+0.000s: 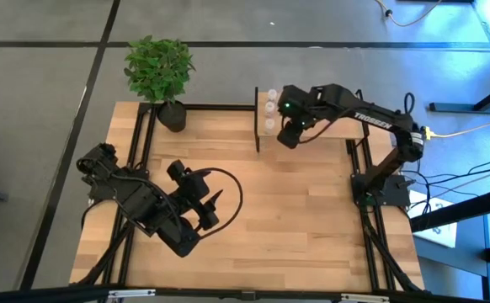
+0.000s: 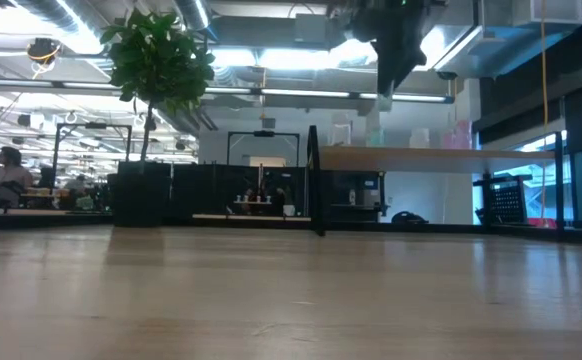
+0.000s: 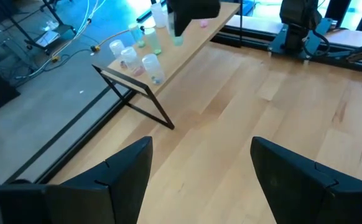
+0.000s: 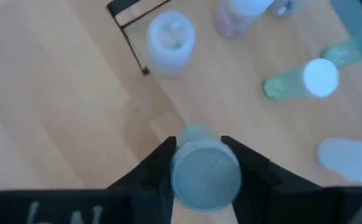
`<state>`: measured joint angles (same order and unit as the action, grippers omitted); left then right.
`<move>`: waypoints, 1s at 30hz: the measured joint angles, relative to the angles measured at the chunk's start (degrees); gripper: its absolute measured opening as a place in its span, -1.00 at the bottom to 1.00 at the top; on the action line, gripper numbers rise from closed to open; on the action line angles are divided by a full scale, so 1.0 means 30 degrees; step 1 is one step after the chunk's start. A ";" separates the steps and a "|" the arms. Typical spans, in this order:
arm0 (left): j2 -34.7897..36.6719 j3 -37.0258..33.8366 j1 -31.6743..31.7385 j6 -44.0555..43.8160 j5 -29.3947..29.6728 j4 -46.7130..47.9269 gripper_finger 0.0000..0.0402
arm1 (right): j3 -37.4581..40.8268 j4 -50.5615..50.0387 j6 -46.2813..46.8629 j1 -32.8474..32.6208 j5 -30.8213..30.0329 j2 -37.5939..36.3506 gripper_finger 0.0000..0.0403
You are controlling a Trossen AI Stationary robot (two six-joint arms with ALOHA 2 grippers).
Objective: Pick and place medicine bottles onto shelf by color
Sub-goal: Put the green pill bottle aligned with the other green pill bottles on the shelf
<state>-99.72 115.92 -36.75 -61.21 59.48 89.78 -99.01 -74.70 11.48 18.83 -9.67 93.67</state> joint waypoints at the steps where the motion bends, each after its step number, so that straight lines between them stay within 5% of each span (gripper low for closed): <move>1: 0.0000 0.0000 0.0000 0.0000 0.0000 -0.0007 0.33 | 0.0308 0.0449 -0.0006 0.0158 0.0184 -0.0082 -0.41; 15: 0.0000 0.0000 0.0000 -0.0029 -0.0036 -0.0087 0.33 | 0.3835 0.3309 0.0147 0.1657 0.1587 -0.0118 -0.41; 30: 0.0000 0.0000 0.0000 0.0095 -0.0075 -0.0087 0.33 | 0.4024 0.3920 0.0511 0.1689 0.0588 -0.0118 -0.41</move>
<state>-99.72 115.92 -36.75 -60.93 59.26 89.52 -86.94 -62.94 13.02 23.90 -7.90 93.32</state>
